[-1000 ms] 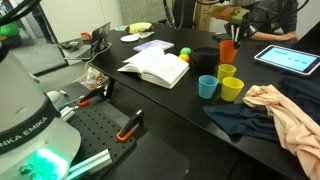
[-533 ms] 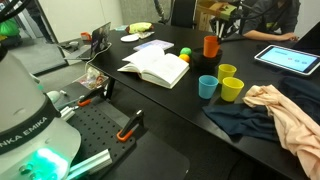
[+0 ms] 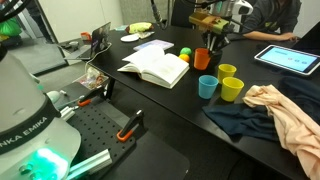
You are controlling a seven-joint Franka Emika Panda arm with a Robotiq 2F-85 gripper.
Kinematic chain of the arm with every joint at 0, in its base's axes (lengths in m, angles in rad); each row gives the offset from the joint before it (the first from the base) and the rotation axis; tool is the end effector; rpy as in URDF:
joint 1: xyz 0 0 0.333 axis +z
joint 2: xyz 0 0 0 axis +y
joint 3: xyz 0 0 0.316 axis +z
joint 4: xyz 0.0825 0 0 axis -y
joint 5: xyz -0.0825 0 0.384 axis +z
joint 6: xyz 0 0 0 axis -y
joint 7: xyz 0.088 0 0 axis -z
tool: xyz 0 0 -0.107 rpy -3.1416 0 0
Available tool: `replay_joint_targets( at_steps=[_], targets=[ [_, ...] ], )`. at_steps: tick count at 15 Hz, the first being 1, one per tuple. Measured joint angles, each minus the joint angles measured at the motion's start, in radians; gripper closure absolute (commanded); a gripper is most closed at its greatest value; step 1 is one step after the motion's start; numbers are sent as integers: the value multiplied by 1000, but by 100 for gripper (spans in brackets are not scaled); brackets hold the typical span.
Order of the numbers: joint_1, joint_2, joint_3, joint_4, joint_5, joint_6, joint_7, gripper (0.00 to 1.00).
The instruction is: Unstack the four cups.
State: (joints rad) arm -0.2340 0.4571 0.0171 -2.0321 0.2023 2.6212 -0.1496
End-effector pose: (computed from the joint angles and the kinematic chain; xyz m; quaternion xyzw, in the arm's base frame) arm 0.5977 -0.1368 0.2303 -0.9890 0.1186 -0.0751 0.0467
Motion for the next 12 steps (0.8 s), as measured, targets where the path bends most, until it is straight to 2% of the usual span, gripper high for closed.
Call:
replay_joint_targets(
  at_steps=[5, 12],
  targets=[
    [0, 17, 1, -49, 0, 46, -23, 97],
    [0, 69, 0, -74, -8, 173, -32, 97]
  ],
)
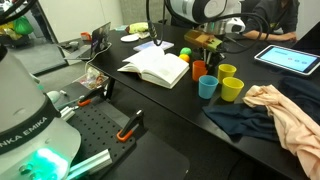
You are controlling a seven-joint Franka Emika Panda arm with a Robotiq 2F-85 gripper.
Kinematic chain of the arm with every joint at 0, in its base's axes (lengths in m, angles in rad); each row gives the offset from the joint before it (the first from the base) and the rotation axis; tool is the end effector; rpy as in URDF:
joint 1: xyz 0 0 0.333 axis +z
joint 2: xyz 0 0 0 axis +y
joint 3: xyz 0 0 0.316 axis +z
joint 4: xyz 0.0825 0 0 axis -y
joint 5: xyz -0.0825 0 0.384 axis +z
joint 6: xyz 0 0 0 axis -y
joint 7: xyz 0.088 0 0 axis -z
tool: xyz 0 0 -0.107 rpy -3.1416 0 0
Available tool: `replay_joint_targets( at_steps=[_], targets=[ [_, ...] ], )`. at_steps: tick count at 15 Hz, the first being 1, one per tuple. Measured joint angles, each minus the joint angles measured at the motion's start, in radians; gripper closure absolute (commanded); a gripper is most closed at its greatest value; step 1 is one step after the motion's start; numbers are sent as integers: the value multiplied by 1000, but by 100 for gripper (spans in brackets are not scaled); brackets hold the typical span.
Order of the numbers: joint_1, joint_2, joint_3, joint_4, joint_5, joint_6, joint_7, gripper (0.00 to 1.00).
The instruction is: Unstack the four cups.
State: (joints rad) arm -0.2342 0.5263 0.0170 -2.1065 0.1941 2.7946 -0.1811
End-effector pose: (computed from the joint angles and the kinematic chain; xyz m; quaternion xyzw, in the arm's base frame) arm 0.5766 -0.1365 0.1777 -0.9900 0.1075 -0.0873 0.0276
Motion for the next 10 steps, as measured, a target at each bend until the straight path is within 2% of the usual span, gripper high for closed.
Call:
replay_joint_targets(
  at_steps=[3, 4, 5, 7, 10],
  targets=[
    [0, 20, 0, 0, -10, 22, 0, 96],
    [0, 24, 0, 0, -14, 25, 0, 91],
    [0, 27, 0, 0, -18, 27, 0, 68],
    [0, 27, 0, 0, -21, 31, 0, 66],
    [0, 27, 0, 2, -22, 35, 0, 45]
  ],
)
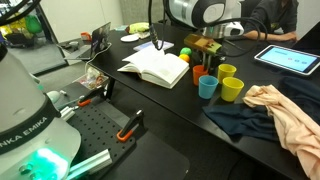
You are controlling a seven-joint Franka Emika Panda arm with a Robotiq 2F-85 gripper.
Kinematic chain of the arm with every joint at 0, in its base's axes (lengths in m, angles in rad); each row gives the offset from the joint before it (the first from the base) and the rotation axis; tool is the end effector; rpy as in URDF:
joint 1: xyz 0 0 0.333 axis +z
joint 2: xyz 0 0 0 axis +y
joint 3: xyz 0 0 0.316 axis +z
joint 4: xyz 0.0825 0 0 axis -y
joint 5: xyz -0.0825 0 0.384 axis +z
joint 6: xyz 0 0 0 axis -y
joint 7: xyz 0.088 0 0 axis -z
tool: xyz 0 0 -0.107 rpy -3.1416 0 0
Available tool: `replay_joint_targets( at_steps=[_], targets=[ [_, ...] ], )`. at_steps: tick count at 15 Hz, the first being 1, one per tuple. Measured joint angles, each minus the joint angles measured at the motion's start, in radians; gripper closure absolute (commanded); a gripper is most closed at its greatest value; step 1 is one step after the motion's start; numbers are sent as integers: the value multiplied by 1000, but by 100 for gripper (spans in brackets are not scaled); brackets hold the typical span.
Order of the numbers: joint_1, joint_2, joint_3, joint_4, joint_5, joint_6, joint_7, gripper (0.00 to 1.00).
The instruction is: Unstack the four cups.
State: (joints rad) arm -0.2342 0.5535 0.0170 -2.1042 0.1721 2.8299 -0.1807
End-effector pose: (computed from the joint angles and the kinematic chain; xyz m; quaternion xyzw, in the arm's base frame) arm 0.5765 -0.1362 0.1662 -0.9907 0.0990 -0.0912 0.0200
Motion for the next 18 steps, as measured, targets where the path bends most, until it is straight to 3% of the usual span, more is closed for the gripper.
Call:
replay_joint_targets(
  at_steps=[6, 13, 18],
  targets=[
    [7, -35, -19, 25, -39, -69, 6, 1],
    [35, -87, -75, 94, -131, -258, 11, 0],
    [40, -88, -79, 118, -139, -315, 10, 0]
  ],
)
